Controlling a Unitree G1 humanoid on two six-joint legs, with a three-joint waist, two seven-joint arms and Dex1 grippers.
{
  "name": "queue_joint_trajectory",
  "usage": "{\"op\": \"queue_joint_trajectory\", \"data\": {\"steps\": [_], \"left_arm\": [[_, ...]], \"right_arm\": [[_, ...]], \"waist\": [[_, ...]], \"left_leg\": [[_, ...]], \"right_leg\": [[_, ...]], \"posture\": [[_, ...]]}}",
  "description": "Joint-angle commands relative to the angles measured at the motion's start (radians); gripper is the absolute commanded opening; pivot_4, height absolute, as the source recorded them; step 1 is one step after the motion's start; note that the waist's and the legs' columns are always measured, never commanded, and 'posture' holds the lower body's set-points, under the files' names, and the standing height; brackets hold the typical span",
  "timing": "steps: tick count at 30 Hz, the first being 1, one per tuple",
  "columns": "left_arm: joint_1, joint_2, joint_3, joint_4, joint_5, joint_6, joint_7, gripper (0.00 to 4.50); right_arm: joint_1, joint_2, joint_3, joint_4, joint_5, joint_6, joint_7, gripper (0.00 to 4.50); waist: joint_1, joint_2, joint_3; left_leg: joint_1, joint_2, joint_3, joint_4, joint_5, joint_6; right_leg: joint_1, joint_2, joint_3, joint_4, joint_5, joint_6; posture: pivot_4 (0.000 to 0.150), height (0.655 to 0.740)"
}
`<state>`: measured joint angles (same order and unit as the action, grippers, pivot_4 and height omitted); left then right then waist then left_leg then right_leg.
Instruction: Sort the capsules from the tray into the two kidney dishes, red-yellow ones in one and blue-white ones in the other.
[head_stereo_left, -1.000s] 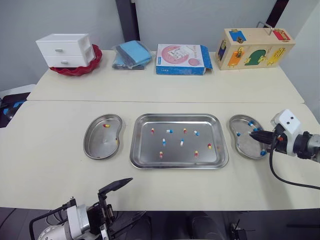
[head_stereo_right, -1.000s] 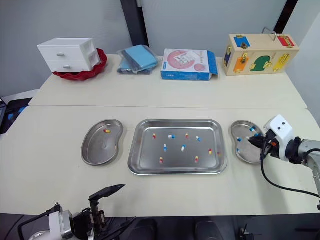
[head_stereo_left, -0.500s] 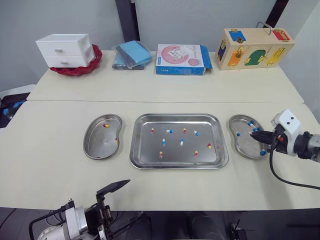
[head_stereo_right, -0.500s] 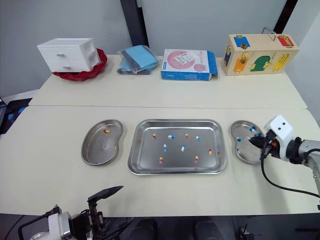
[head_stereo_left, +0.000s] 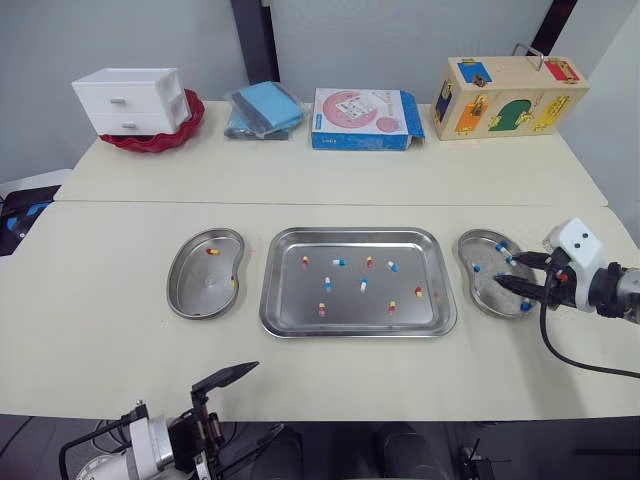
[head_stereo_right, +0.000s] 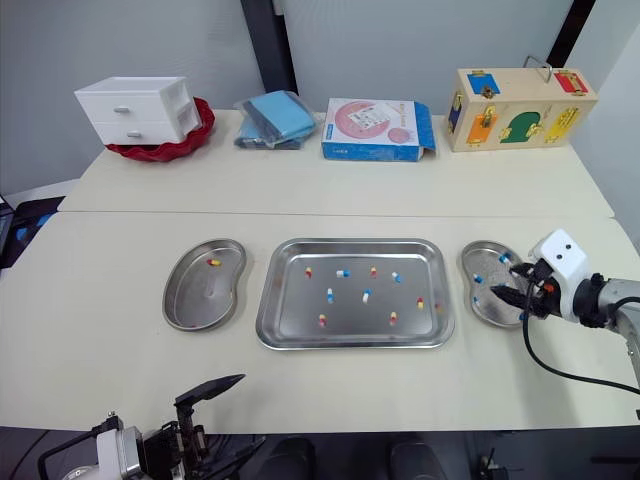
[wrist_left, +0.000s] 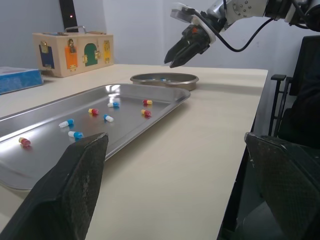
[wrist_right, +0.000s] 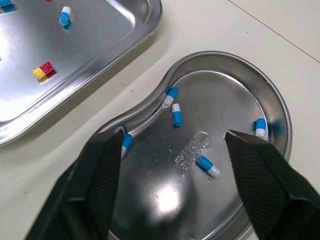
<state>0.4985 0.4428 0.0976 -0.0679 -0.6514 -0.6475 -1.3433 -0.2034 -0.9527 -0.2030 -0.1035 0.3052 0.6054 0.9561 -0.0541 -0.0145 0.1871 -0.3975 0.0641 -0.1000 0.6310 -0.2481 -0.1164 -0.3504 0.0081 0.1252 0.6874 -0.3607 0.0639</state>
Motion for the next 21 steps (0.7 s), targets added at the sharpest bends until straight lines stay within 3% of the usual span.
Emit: {"op": "queue_joint_trajectory", "data": {"steps": [1, 15, 21], "left_arm": [[0.005, -0.004, 0.013, -0.021, -0.008, -0.013, 0.002, 4.5], [0.0, 0.004, 0.02, -0.042, 0.004, 0.002, 0.039, 4.5], [-0.008, 0.061, 0.104, -0.092, 0.006, 0.134, 0.179, 4.5]], "right_arm": [[0.0, -0.021, -0.023, -0.022, 0.008, -0.006, 0.002, 4.47], [0.007, -0.02, -0.034, -0.01, 0.014, -0.022, 0.012, 4.47], [0.053, -0.032, -0.107, 0.01, 0.046, -0.101, 0.071, 4.47]], "waist": [[0.0, 0.0, 0.0], [0.0, 0.0, 0.0], [0.001, 0.0, 0.0]], "left_leg": [[0.0, 0.0, 0.0, 0.0, 0.0, 0.0], [0.0, 0.0, 0.0, 0.001, 0.0, 0.0], [0.0, 0.0, -0.001, 0.001, 0.0, 0.0]], "right_leg": [[0.0, 0.0, 0.0, 0.0, 0.0, 0.0], [0.0, 0.0, 0.0, 0.001, 0.0, 0.0], [0.0, 0.0, 0.0, 0.002, 0.0, 0.0]], "posture": [[0.15, 0.74], [0.15, 0.74], [0.15, 0.74]]}}
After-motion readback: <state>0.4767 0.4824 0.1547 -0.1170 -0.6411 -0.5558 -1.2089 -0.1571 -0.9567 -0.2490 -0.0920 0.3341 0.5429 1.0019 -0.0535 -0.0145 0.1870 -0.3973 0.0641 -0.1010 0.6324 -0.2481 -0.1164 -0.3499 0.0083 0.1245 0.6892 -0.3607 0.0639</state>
